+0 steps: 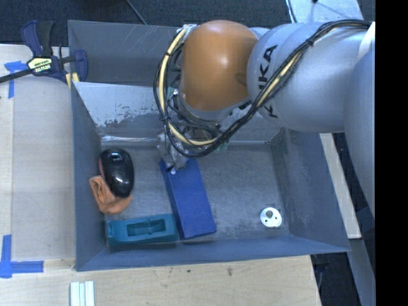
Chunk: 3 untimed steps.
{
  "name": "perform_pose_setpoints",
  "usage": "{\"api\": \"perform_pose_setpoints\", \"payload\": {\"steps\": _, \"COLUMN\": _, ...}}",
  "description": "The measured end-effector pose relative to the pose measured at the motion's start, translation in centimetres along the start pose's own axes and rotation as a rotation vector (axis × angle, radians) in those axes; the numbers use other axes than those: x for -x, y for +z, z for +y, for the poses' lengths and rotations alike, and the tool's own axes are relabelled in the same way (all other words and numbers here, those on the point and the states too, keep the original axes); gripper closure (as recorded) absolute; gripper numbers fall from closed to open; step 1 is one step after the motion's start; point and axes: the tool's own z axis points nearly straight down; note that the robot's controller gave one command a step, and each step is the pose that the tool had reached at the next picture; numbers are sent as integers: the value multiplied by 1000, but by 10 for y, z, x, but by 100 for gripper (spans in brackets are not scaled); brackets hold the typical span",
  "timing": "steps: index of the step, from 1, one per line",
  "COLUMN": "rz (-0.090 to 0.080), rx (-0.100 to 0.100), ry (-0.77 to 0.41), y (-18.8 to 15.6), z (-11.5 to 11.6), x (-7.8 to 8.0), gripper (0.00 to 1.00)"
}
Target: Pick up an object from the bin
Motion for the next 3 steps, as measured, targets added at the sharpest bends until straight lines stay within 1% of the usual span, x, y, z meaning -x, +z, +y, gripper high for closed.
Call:
{"api": "perform_pose_setpoints", "payload": {"steps": 1, "rz": -5, "rx": 0, "ry": 368, "y": -34, "z": 1, "x": -9, "gripper": 0}}
{"api": "perform_pose_setpoints", "payload": {"steps": 2, "rz": -3, "rx": 0, "ry": 368, "y": -33, "z": 0, "x": -9, "gripper": 100}}
{"api": "perform_pose_setpoints", "payload": {"steps": 3, "rz": -3, "rx": 0, "ry": 369, "y": -33, "z": 0, "x": -9, "gripper": 0}}
